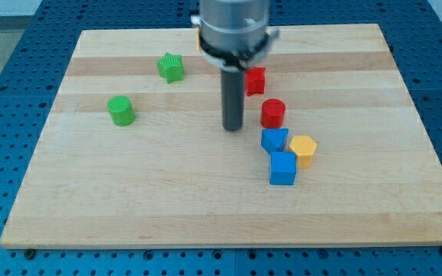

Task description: Push the yellow heart downwards

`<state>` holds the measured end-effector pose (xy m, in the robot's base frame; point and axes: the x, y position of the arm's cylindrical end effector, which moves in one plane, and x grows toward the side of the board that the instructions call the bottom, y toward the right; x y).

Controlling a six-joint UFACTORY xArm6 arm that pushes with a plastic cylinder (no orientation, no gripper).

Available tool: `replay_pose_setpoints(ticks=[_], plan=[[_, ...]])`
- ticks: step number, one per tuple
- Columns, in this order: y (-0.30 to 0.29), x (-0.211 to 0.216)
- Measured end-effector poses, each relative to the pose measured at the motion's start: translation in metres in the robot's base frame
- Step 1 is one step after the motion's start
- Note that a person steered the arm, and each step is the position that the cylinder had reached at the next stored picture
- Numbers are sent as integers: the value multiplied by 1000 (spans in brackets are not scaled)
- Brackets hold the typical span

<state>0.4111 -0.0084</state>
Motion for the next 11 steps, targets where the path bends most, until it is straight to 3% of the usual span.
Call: replay_pose_setpoints(ticks=[2, 3, 4, 5, 6, 8, 9, 10, 11], plan=[[0, -138], [17, -187], [-27, -217], [-93, -180], [-90, -128], [-103, -205], [-58, -186], [-42, -93], [-22, -64]])
